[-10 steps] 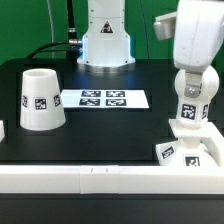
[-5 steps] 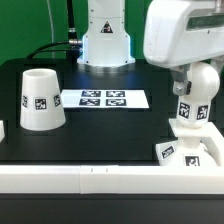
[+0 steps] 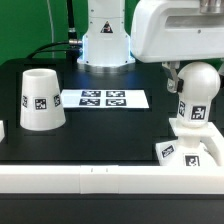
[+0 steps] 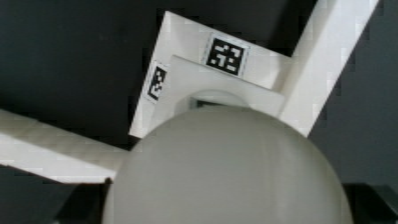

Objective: Assemble lamp

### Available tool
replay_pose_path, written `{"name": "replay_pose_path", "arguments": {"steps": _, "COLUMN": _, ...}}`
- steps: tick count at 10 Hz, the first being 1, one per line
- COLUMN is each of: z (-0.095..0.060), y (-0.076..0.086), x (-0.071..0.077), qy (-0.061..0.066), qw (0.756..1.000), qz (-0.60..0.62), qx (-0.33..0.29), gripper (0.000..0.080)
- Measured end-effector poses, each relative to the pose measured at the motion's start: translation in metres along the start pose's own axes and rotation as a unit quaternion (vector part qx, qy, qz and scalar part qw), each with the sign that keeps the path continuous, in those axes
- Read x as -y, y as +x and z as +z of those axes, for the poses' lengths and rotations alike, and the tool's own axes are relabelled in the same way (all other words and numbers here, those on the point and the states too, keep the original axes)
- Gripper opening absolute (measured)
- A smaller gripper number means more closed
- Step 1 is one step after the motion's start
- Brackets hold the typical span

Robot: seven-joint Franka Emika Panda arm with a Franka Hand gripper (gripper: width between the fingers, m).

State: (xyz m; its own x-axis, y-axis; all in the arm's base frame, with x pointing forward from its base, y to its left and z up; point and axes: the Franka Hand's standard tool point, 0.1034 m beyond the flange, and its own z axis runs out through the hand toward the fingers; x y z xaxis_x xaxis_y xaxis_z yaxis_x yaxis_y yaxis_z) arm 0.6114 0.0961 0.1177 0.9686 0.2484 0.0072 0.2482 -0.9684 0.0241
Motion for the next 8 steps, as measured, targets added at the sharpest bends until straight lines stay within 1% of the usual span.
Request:
{"name": "replay_pose_path", "arguments": {"steps": 2, "z": 0.0001, "y": -0.0001, "x": 0.0002, "qy": 0.001, "qw": 0.997, "qz": 0.071, "qx": 0.000, "gripper": 0.0579}}
{"name": "replay_pose_path", "arguments": {"steps": 3, "z": 0.0005, "y": 0.0000, "x": -0.0007, "qy": 0.008, "qw": 0.992, "qz": 0.128, "qx": -0.002, "gripper": 0.0579}}
{"name": "replay_pose_path", "arguments": {"steps": 4, "z": 0.0012, "y": -0.0003, "x": -0.0022, "qy": 0.015, "qw": 0.983, "qz": 0.184, "qx": -0.003, "gripper": 0.0579}}
{"name": "replay_pose_path", "arguments": {"steps": 6, "z": 0.0012, "y": -0.0001, "x": -0.0028, "qy": 0.022, "qw": 0.963, "qz": 0.270, "qx": -0.003, "gripper": 0.0579}}
{"name": "replay_pose_path", "arguments": {"steps": 7, "z": 0.0013, "y": -0.0002, "x": -0.0032, "qy": 0.027, "qw": 0.952, "qz": 0.306, "qx": -0.001, "gripper": 0.0579}}
{"name": "replay_pose_path", "arguments": {"steps": 8, "z": 0.0012, "y": -0.0001, "x": -0.0032, "qy": 0.034, "qw": 0.933, "qz": 0.358, "qx": 0.002, "gripper": 0.0579}}
